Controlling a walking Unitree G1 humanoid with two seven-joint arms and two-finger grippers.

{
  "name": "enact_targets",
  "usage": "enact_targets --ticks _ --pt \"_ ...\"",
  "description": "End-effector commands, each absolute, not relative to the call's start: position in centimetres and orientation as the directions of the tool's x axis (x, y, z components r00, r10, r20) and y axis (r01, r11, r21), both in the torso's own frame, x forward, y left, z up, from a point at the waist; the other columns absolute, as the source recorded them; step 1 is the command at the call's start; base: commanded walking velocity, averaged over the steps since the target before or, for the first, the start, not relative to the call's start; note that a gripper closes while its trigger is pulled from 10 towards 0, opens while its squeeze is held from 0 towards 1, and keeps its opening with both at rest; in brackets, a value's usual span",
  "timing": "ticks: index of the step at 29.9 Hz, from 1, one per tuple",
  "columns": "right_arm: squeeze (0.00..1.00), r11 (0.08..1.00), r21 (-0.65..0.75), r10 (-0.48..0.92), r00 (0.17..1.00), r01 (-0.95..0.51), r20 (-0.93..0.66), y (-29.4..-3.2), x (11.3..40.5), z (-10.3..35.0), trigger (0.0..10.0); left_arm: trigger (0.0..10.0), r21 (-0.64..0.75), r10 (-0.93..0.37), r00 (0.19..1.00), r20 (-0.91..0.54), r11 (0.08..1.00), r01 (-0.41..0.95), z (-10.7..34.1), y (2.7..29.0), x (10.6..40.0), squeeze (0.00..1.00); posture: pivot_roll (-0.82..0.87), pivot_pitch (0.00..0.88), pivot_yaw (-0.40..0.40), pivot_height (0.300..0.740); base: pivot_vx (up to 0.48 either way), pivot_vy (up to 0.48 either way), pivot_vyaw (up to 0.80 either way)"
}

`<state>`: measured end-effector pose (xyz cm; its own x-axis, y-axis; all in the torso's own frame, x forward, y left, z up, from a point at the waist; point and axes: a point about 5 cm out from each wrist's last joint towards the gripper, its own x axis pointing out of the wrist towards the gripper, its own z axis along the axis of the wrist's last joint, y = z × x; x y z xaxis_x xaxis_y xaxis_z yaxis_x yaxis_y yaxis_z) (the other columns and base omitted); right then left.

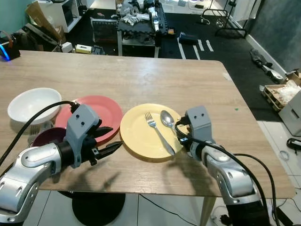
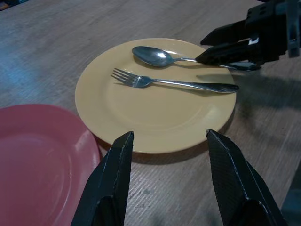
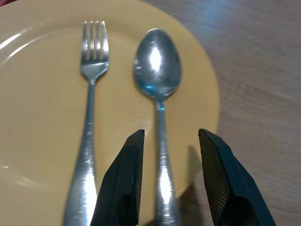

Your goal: Setting the table

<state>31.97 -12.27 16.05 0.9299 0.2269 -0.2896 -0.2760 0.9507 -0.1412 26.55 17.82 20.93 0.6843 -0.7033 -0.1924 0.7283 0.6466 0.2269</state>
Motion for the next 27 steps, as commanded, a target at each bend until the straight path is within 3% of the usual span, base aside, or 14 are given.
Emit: enact_targets --ticks 1,11,27 --pt "0.0 0.953 -0.133 0.221 0.923 -0.274 -0.315 -11.9 31.5 15.4 10.0 10.0 0.219 -0.703 0.681 -0.204 0.645 0.732 20.6 17.8 26.4 0.0 0.01 0.091 0.012 0.74 0.0 0.0 0.0" --pt "0.0 0.95 -0.123 0.237 0.918 -0.288 -0.319 -10.0 31.6 15.1 10.0 10.0 0.217 -0.693 0.692 -0.204 0.657 0.722 20.5 17.8 26.4 0.0 0.02 0.091 0.007 0.74 0.0 0.0 0.0" --pt "0.0 0.972 -0.104 0.177 0.946 -0.212 -0.273 -10.8 32.9 16.1 10.0 10.0 0.213 -0.688 0.697 -0.201 0.664 0.717 20.5 17.8 26.2 0.0 0.02 0.09 0.002 0.74 0.0 0.0 0.0"
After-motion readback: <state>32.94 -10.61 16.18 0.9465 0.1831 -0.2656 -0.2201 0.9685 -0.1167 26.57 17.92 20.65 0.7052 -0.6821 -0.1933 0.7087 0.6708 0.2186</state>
